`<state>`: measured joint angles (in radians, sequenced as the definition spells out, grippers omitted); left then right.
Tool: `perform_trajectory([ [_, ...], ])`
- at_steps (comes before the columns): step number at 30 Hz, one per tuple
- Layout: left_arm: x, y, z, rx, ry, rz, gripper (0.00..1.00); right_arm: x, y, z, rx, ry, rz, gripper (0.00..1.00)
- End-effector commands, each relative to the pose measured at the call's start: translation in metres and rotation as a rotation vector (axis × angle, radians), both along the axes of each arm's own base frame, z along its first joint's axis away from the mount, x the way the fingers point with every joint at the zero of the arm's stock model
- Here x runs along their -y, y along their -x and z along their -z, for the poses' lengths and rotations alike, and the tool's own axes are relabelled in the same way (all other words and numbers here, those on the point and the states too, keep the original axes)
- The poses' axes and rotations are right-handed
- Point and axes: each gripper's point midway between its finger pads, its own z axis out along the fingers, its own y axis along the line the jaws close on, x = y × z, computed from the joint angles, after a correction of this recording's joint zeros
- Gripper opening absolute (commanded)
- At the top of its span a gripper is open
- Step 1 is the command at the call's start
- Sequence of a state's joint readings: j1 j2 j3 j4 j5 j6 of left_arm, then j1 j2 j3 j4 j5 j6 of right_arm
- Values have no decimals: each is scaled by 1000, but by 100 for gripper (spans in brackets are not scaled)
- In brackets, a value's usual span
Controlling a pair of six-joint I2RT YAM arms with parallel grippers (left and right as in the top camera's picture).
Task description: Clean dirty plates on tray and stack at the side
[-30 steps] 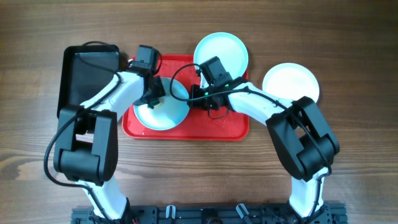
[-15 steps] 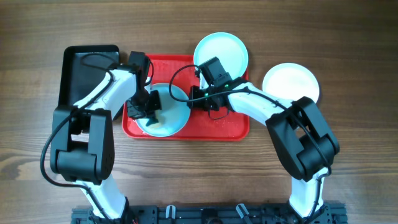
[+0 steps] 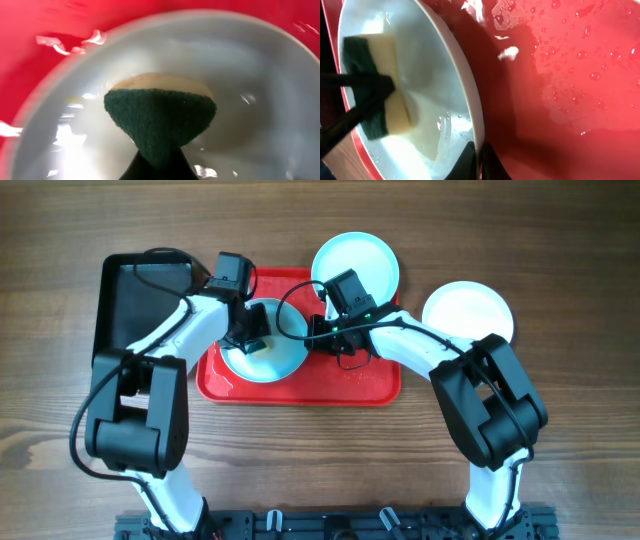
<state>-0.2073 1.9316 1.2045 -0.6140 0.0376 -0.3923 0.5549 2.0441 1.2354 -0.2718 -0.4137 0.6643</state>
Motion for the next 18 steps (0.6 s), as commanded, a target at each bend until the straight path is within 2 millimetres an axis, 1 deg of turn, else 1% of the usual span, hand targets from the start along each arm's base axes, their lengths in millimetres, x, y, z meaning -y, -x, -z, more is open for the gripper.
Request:
perform_trajectory([
  [1,-60,20,20,-67,-272,-208,4,-5,8,10,-27,6,-25,4],
  [6,-57,50,22,-186,-283,-178,4,-5,8,10,-27,6,-25,4],
  [8,-48,60,23,-234,-245,-156,4,-5,8,10,-27,6,-26,4],
  [10,-23,68,24,-282,-110,-52,4,-5,7,10,-26,6,-25,5],
  [11,0,71,23,-299,19,56,4,-6,7,10,-25,5,-26,4],
  [12,14,73,21,-303,101,125,4,-6,7,10,-24,4,-25,4],
  [13,36,77,15,-298,230,238,4,-6,7,10,-25,5,-26,4],
  [16,71,83,-2,-257,448,425,4,-6,7,10,-24,5,-25,4],
  [18,74,83,-5,-243,471,447,4,-6,7,10,-25,5,-26,4],
])
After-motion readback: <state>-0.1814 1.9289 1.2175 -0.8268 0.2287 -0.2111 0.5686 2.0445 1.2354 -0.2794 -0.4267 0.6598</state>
